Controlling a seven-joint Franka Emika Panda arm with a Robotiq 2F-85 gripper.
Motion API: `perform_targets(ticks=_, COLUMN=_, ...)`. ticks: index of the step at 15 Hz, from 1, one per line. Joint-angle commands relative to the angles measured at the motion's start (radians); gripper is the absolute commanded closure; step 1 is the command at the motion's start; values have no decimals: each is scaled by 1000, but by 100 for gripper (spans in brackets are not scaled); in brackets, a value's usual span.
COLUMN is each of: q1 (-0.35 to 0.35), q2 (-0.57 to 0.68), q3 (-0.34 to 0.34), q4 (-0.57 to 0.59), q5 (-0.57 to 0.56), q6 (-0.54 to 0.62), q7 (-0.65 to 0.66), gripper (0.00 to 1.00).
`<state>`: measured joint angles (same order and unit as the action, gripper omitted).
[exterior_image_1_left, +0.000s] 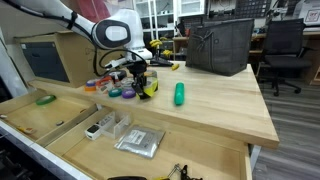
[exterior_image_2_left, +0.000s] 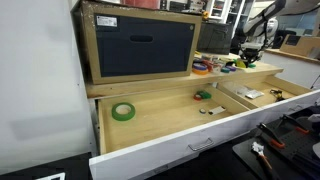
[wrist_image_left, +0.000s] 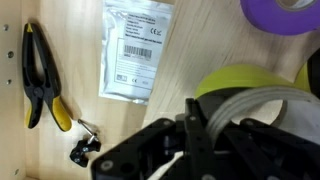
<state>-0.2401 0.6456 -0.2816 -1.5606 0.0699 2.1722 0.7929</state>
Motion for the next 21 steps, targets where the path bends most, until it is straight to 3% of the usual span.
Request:
perform_targets(ticks=1, q1=13, q2=11, q3=1, q4=-11, q5=-2, q6=-9, q7=-7, gripper=99)
perform_targets(ticks=5, q1=22, q2=6, q3=-1, q4=-21, q5=-14, q6=-10, q7=-20, gripper=99)
perform_targets(ticks=6, q1=24, q2=3, q3=-5, q4=-24, q5=-21, q6=-4, q7=-18, gripper=79)
perform_targets(ticks=7, q1=23, q2=1, q3=-5, q4=-25, q5=-24, q6=-2, q7=-25, gripper=67)
perform_targets(ticks=12, q1=27, q2=-47, q3=-6, q4=-54, q5=-45, q6=8, q7=-76, gripper=31)
perform_targets(ticks=16, q1=30, q2=-146, q3=15, q4=-100, q5=-48, q6=20, q7=-222, gripper=3)
perform_targets(ticks=21, q1=40, q2=-270, q3=59, q4=-159, q5=-27, q6=-11, q7=-440, gripper=0)
